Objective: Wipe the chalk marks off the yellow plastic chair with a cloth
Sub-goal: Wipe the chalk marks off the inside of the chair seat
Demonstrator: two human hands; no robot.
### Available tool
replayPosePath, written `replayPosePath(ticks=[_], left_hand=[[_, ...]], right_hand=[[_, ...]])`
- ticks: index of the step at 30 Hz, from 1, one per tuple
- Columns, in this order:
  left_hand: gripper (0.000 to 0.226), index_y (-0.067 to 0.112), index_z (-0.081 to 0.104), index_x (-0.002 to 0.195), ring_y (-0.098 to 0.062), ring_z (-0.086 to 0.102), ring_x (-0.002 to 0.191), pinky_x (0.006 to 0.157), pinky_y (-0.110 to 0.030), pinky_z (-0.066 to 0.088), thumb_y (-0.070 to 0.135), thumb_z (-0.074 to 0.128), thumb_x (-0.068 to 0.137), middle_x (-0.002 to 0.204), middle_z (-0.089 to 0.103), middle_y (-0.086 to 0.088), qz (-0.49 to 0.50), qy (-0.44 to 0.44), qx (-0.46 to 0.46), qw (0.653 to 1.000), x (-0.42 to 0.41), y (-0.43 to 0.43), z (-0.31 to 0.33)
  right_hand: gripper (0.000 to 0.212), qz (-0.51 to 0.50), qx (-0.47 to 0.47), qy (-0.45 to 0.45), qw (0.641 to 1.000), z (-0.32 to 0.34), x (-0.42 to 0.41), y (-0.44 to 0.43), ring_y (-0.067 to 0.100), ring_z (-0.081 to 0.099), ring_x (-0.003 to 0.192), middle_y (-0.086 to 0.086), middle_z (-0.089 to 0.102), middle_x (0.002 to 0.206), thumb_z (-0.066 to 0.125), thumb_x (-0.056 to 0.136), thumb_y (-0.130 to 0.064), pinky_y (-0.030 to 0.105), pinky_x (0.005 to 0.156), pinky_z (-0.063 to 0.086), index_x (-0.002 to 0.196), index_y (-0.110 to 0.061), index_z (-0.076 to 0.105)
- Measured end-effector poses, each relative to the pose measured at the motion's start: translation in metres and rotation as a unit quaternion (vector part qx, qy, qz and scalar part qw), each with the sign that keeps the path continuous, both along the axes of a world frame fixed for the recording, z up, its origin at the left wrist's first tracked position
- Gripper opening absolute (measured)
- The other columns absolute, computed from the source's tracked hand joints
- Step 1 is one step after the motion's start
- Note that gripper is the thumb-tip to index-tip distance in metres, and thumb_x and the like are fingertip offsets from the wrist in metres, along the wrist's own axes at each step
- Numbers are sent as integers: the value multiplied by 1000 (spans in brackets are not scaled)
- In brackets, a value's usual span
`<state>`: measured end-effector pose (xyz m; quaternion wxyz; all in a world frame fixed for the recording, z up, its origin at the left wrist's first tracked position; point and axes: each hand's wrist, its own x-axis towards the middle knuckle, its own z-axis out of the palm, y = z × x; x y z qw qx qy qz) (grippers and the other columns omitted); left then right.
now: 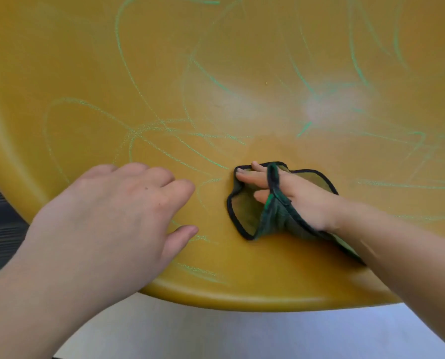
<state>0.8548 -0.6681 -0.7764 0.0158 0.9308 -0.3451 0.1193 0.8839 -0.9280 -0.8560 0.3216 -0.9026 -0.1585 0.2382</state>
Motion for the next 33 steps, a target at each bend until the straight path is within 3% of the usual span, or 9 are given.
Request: replayPosePath(ticks=[2, 6, 10, 13, 17, 20, 25, 28, 33], left_hand=[[39, 12, 67, 76, -31, 62, 60, 56, -34, 45, 41, 41, 74, 70, 64, -7, 8, 8, 10, 1000, 1, 2, -2], [30, 10, 68, 76, -33, 62, 62, 57, -37, 46, 37, 57, 71, 71, 64, -8, 17, 6, 15, 1000, 0, 2, -5], [36, 9, 67, 72, -32, 61, 58, 55, -38, 48, 40, 49, 73, 67, 63, -10, 11, -6, 11, 1000, -2, 1, -4], [26, 8, 67, 69, -34, 61, 57, 55, -40, 48, 33, 62, 67, 66, 63, -11, 23, -3, 17, 1000, -5, 1, -1], [24, 9, 67, 71, -34, 61, 62, 58, -41, 47, 33, 62, 67, 69, 63, -9, 43, 11, 44, 998, -7, 1, 1], [28, 15, 68, 76, -33, 63, 72, 63, -41, 47, 39, 54, 76, 77, 66, -4, 56, 14, 92, 994, -7, 6, 1], [40, 23, 67, 89, -28, 63, 87, 70, -46, 49, 48, 37, 85, 90, 66, 3, 80, 28, 130, 988, -6, 8, 5], [42, 23, 67, 92, -28, 63, 89, 73, -45, 49, 50, 35, 85, 92, 67, 3, 94, 38, 145, 984, -6, 5, 6], [48, 26, 67, 99, -25, 62, 94, 78, -44, 47, 56, 30, 86, 97, 66, 6, 111, 53, 173, 977, -8, 6, 7]], right_hand=[[64, -4, -18, 22, 1000, 8, -8, 18, 4, -10, 153, -14, 2, 168, 31, 108, -52, 40, 128, -7, 163, -25, 11], [109, 42, -118, -16, 992, -9, -50, 60, 16, -30, 151, -3, -31, 165, 7, 80, -88, 46, 125, -15, 161, -21, -18], [104, 45, -139, -44, 988, -20, -45, 48, 17, -32, 151, -10, -33, 164, 6, 77, -87, 52, 124, -16, 160, -30, -20], [93, 2, -198, -68, 978, -35, -17, 21, 26, -29, 152, -11, -31, 164, 3, 79, -84, 61, 123, -10, 158, -41, -20], [95, -103, -230, -55, 966, -42, 8, 14, 31, -24, 154, -7, -25, 167, -1, 82, -85, 63, 122, -10, 161, -34, -15], [118, -12, -157, -73, 985, -32, -22, 49, 27, -25, 154, -7, -28, 166, -15, 65, -94, 60, 123, -11, 161, -26, -15], [86, 144, -1, -50, 988, -2, -71, 70, 8, -30, 151, -21, -28, 164, 17, 95, -79, 43, 121, -21, 160, -35, -16], [78, 133, -73, -76, 986, -16, -49, 45, 11, -33, 150, -26, -29, 162, 7, 90, -80, 49, 121, -23, 156, -48, -18], [92, -49, -234, -97, 966, -49, 3, -8, 30, -26, 154, -9, -27, 166, -11, 73, -91, 61, 122, -14, 155, -50, -18]])
